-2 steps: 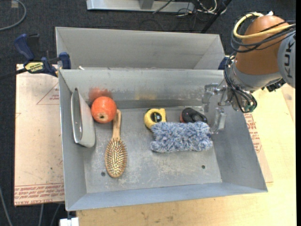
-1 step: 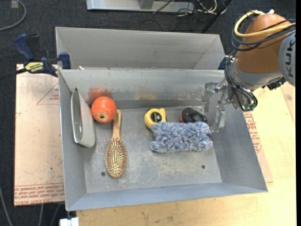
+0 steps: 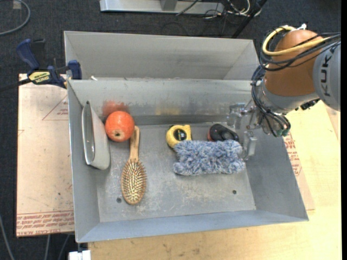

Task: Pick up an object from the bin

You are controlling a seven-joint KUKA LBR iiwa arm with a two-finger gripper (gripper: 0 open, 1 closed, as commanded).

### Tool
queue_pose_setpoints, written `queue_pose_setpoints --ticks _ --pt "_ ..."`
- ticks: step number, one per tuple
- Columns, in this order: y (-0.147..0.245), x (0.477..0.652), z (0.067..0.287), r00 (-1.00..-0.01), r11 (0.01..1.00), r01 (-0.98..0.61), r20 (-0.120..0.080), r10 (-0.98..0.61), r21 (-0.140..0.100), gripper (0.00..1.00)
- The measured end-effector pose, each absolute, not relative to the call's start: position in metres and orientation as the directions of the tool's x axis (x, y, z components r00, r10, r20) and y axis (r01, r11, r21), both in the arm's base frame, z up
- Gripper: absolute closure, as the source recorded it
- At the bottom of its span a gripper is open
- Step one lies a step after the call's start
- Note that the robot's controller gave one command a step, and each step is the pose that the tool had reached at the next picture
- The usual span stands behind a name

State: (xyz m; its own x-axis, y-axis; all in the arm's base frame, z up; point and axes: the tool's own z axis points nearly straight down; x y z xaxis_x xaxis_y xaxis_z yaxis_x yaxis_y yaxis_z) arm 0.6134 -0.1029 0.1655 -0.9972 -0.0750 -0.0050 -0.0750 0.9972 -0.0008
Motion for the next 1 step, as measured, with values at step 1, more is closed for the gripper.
queue_pose_setpoints --ticks 1 --pt "-0.0813 0.6081 0.1058 -0.994 0.994 -0.110 -0.007 -0.110 -0.001 0.00"
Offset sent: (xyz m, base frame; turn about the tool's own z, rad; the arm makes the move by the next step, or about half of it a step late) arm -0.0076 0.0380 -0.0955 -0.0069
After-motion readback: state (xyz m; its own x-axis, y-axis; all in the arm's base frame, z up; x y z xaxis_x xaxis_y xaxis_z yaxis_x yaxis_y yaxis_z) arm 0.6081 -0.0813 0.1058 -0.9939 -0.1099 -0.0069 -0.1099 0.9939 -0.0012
